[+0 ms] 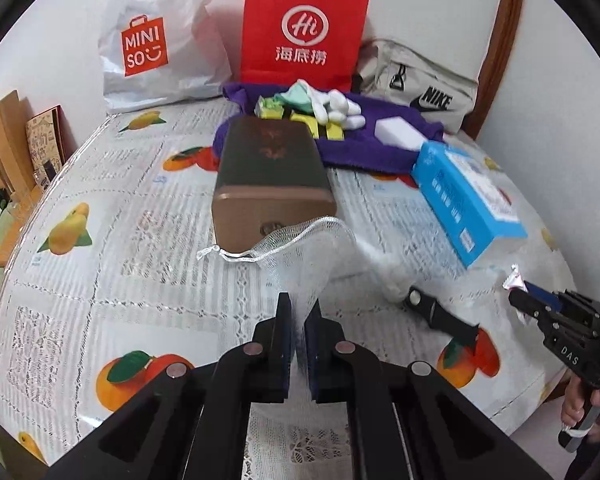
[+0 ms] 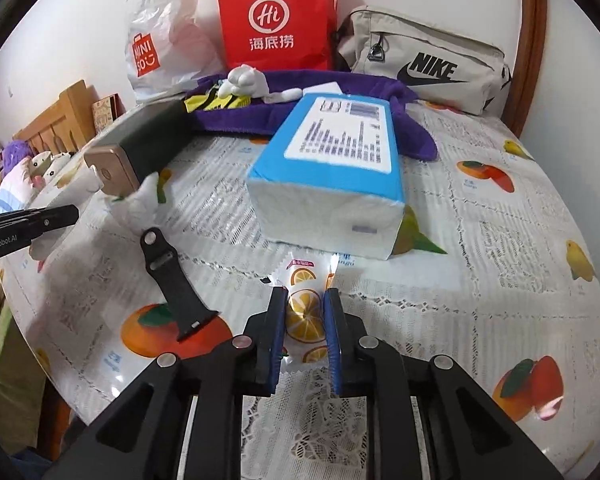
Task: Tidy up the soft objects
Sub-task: 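Carry the mesh bag and the packet toward the purple towel with both grippers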
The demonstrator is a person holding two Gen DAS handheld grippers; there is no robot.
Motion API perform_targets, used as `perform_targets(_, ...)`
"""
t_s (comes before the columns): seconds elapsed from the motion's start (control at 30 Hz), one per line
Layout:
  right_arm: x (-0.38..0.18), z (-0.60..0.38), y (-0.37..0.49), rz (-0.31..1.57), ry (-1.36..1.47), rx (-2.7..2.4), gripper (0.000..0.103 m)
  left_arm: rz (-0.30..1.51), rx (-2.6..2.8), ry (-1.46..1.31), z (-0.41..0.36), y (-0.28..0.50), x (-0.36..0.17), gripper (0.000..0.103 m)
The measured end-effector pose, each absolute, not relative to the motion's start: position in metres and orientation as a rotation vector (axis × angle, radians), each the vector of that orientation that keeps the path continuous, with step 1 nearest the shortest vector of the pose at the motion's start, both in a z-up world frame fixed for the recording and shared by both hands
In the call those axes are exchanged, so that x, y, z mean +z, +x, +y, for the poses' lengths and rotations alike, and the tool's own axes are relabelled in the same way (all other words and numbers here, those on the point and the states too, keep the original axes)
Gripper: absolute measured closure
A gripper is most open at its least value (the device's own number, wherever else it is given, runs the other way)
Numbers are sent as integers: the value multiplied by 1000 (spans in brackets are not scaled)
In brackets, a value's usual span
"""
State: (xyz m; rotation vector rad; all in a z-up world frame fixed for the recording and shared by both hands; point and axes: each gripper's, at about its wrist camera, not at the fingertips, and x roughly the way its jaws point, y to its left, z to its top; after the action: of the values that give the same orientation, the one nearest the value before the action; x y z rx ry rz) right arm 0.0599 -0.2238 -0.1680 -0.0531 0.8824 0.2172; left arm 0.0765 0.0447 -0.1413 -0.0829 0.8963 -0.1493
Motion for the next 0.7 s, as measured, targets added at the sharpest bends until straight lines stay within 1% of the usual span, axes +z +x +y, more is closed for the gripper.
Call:
perform_targets(0.4, -121, -219, 70, 809, -41, 222, 85, 839, -144, -117, 51, 85, -102, 96)
perform_targets(0.7, -100, -217, 94, 782, -42, 227, 85, 830, -137, -138, 55, 104, -87, 96)
